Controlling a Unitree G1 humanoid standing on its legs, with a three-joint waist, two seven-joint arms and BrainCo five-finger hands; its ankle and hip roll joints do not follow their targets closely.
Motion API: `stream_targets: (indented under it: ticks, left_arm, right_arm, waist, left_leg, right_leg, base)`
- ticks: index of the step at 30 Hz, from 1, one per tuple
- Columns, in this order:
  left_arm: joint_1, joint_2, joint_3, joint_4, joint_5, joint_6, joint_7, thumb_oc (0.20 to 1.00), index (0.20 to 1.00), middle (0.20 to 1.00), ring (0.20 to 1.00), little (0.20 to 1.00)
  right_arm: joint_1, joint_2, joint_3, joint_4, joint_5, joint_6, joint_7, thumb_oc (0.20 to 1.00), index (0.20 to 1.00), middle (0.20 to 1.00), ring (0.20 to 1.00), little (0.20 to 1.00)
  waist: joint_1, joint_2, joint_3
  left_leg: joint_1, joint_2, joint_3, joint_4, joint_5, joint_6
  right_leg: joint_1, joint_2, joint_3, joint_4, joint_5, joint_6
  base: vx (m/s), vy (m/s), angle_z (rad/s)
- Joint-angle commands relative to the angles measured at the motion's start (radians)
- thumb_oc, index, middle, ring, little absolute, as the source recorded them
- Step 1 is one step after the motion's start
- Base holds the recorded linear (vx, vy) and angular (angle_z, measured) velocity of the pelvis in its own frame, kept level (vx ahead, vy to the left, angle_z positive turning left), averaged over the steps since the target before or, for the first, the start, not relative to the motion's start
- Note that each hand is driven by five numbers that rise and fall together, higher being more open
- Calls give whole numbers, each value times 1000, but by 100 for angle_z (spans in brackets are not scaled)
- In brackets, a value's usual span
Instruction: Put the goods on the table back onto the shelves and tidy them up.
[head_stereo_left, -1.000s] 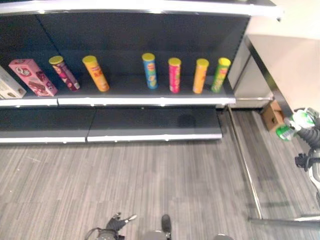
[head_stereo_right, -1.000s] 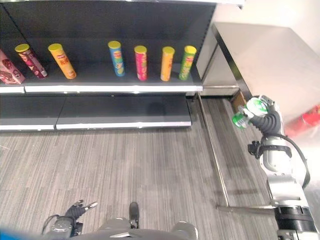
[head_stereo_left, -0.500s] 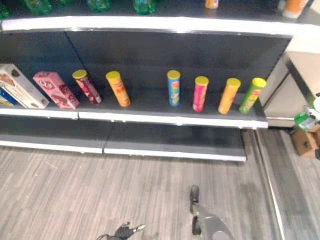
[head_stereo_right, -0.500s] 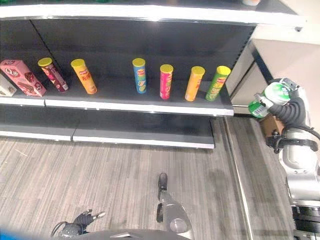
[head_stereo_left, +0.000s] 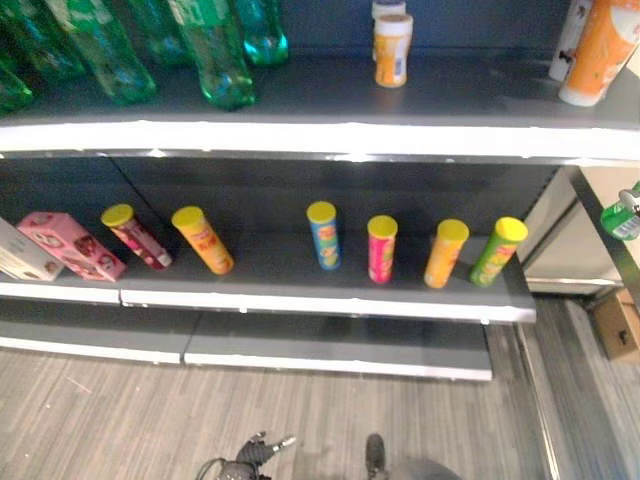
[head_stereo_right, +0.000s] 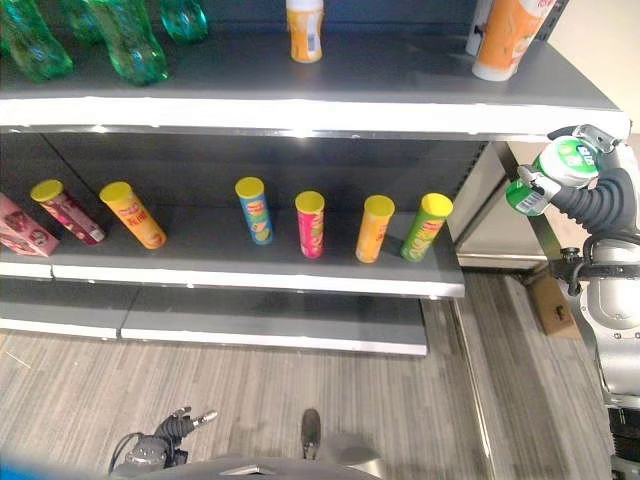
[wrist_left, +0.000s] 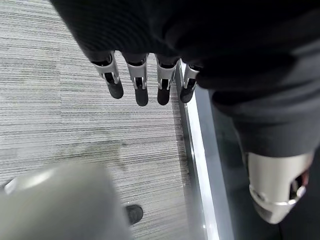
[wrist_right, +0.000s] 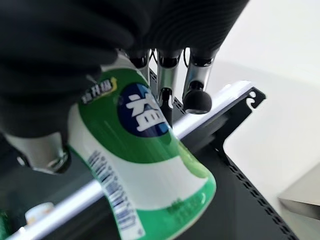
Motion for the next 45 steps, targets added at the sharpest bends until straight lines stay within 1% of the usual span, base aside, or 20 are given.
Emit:
stream_targets:
  ticks: [1,3,4,5,6,8,12,16,19,21,22,23,27,28,29,30,31,35,40,45]
  left_arm:
    - [-7,46,-42,31,-14,-10,26,1000,1000,1000,1000,1000]
    - [2,45,-45,47,1,-8,27,1000,1000,1000,1000,1000]
    - [7,45,-42,45,2,-10,24,1000,1000,1000,1000,1000]
    - [13,46,-39,41,8,-12,19,1000,1000,1000,1000,1000]
    - [14,46,-40,41,8,-12,19,1000,1000,1000,1000,1000]
    - [14,50,-35,52,15,-12,17,1000,1000,1000,1000,1000]
    - [20,63,-18,55,19,-13,17,1000,1000,1000,1000,1000]
    - [28,72,-17,60,17,-16,15,1000,1000,1000,1000,1000]
    - [35,78,-24,62,16,-17,11,1000,1000,1000,1000,1000]
    - [39,82,-32,65,12,-16,11,1000,1000,1000,1000,1000]
    - [41,86,-40,70,8,-14,15,1000,1000,1000,1000,1000]
    - [42,85,-37,70,8,-14,15,1000,1000,1000,1000,1000]
    - [48,93,-47,79,-2,-10,21,1000,1000,1000,1000,1000]
    - [25,100,-55,51,-13,-21,39,1000,1000,1000,1000,1000]
    - [8,104,-68,33,-31,-19,22,1000,1000,1000,1000,1000]
    - [-6,98,-90,14,-50,-2,27,1000,1000,1000,1000,1000]
    - [1,95,-92,9,-59,-2,26,1000,1000,1000,1000,1000]
    - [23,99,-90,13,-75,6,20,1000,1000,1000,1000,1000]
    - [36,101,-86,25,-78,10,19,1000,1000,1000,1000,1000]
    - [49,119,-88,35,-90,13,14,1000,1000,1000,1000,1000]
  right_arm:
    - [-31,-37,-42,-37,19,-55,-32,200,200,200,200,200]
    - [-29,-32,-42,-25,9,-45,-38,200,200,200,200,200]
    - [-18,-27,-50,-32,6,-42,-38,200,200,200,200,200]
    - [-12,-18,-62,-41,12,-44,-30,200,200,200,200,200]
    - [-11,-17,-63,-42,12,-44,-30,200,200,200,200,200]
    - [-25,-23,-54,-36,16,-43,-26,200,200,200,200,200]
    - [-41,-36,-59,-47,35,-43,-9,200,200,200,200,200]
    - [-69,-71,-82,-54,94,-59,-2,200,200,200,200,200]
    - [-118,-109,-62,-48,130,-70,4,200,200,200,200,200]
    - [-187,-148,-14,-31,147,-72,7,200,200,200,200,200]
    - [-284,-187,80,-11,157,-67,18,200,200,200,200,200]
    - [-295,-189,90,-6,157,-68,17,200,200,200,200,200]
    - [-430,-200,235,45,186,-61,30,200,200,200,200,200]
    - [-482,-201,292,73,182,-52,32,200,200,200,200,200]
    - [-553,-208,353,101,205,-50,39,200,200,200,200,200]
    - [-621,-194,429,134,229,-38,45,200,200,200,200,200]
    - [-654,-204,466,161,229,-34,50,200,200,200,200,200]
    - [-723,-183,563,235,240,-9,76,200,200,200,200,200]
    - [-782,-173,638,313,220,8,87,200,200,200,200,200]
    - [-881,-160,730,440,208,29,98,200,200,200,200,200]
  waist:
    - [51,4,-31]
    - [52,11,-39]
    - [49,19,-47]
    - [46,24,-63]
    - [49,23,-63]
    - [49,22,-72]
    - [50,16,-82]
    - [53,9,-89]
    - [62,3,-97]
    - [75,-4,-102]
    - [94,-15,-109]
    - [90,-14,-108]
    - [116,-25,-115]
    - [111,-24,-117]
    - [108,-23,-119]
    - [116,-21,-122]
    - [116,-20,-122]
    - [134,-15,-120]
    - [145,-9,-116]
    - [159,8,-115]
  left_leg:
    - [50,-35,-36,-216,136,10]
    - [75,-29,-30,-253,143,3]
    - [91,-33,-19,-273,140,7]
    - [115,-48,0,-304,141,11]
    - [118,-48,3,-309,143,11]
    - [149,-64,31,-341,146,19]
    - [175,-83,69,-353,131,38]
    - [185,-99,85,-356,118,50]
    - [187,-106,91,-356,114,55]
    - [191,-110,93,-356,112,56]
    - [198,-110,96,-356,109,56]
    - [199,-110,96,-356,109,56]
    - [204,-107,89,-358,111,50]
    - [205,-106,88,-358,111,49]
    - [209,-105,89,-359,111,48]
    - [213,-102,89,-360,113,45]
    - [213,-100,86,-360,115,42]
    - [214,-92,72,-360,120,33]
    - [215,-88,58,-360,127,28]
    - [206,-81,42,-359,138,21]
  right_leg:
    - [4,-97,26,18,-96,206]
    - [20,-100,33,22,-105,212]
    - [26,-106,33,25,-109,216]
    - [28,-122,35,26,-99,220]
    - [29,-123,37,26,-98,220]
    - [25,-139,46,25,-89,231]
    - [21,-163,68,27,-78,251]
    - [18,-185,73,28,-69,266]
    - [17,-197,72,30,-64,275]
    - [16,-205,68,30,-58,279]
    - [22,-210,60,28,-54,281]
    - [22,-210,60,28,-54,281]
    - [33,-215,43,26,-55,281]
    - [36,-214,41,25,-55,282]
    - [41,-215,40,22,-56,281]
    - [46,-213,35,22,-60,278]
    - [49,-212,31,22,-61,276]
    - [64,-207,11,21,-72,267]
    - [73,-205,-8,22,-77,262]
    - [77,-203,-32,24,-81,257]
  base:
    - [142,260,-55]
    - [98,166,-56]
    - [115,207,-35]
    - [114,209,-34]
    - [88,198,-35]
    - [38,166,-19]
    - [41,148,-21]
    - [21,112,-7]
    - [12,70,1]
    - [0,38,5]
    - [0,0,0]
    - [0,0,0]
    - [2,-8,2]
    - [14,-23,9]
    - [23,-21,23]
    - [14,-25,20]
    - [4,-42,21]
    - [0,-52,19]
    - [-3,-51,19]
    - [-4,-46,11]
